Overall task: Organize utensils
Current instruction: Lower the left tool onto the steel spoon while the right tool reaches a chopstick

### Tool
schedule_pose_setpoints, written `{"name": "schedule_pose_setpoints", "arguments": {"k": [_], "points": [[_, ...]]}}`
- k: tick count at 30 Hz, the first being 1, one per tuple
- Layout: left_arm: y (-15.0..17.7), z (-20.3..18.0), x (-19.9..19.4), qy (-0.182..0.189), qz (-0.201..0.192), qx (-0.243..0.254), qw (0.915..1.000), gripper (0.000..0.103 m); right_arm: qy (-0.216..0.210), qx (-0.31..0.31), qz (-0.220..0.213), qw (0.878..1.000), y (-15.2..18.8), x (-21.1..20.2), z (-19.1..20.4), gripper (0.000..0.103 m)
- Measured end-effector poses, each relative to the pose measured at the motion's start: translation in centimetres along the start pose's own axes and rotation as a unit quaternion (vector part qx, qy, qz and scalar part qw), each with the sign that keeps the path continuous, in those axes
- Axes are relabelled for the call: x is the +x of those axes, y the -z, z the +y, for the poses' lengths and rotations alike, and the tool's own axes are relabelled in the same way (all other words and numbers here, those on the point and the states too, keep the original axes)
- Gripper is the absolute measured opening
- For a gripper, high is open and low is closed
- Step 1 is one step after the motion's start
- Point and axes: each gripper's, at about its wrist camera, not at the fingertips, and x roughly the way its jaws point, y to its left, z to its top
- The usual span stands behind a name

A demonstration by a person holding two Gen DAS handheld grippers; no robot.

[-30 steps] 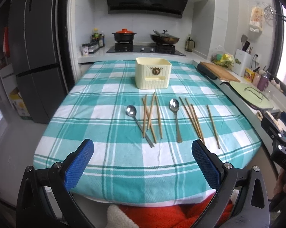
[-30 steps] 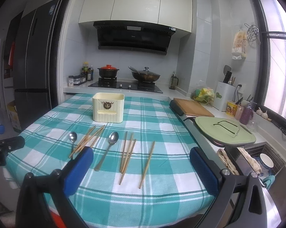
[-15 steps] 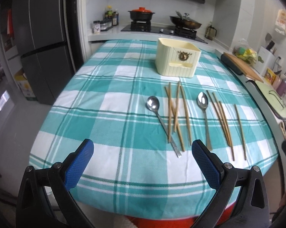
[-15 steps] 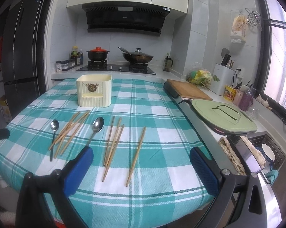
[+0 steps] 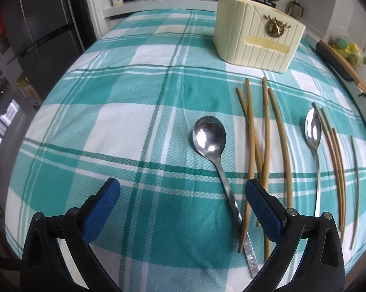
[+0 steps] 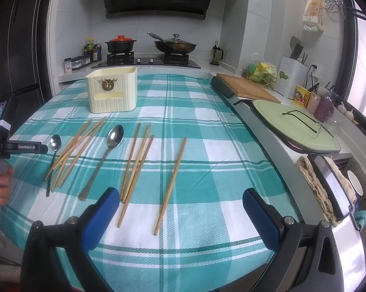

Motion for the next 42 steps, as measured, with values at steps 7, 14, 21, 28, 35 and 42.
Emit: {"name": "schedule_pose_setpoints", "arguments": {"k": [7,14,21,28,35,42], "points": [[0.8,-0.4,2.0,-0.022,0.015,0.016,0.9995,0.103,0.008,0.011,0.011,1.000,-0.5,1.7,-1.1,0.103],[1.5,0.2,1.4,-0.024,0.005,0.041,0.9989,0.103,-0.005,0.015,0.021,1.000,-1.2,3.8,-1.8,0.103],[1.5,1.8,1.5,-0.007,0.016,0.050,0.9986,0.103,-0.011,0.009,0.087,0.996,-0.5,8.7,-2.5,0.103],[1.2,2.9,1.9,0.014,0.034,0.061,0.9975,0.103,-0.042,0.003,0.135,0.990,-0.7,13.5,-0.7,0.100],[0.5,2.1,2.0,0.016,0.038,0.106,0.9935,0.102,-0.046,-0.022,0.158,0.986,-0.4,15.5,-0.6,0.087],[-1.3,-0.5,2.9,0.020,0.023,0.127,0.9915,0.095,-0.084,-0.024,0.169,0.982,-0.7,16.5,-1.5,0.090]]}}
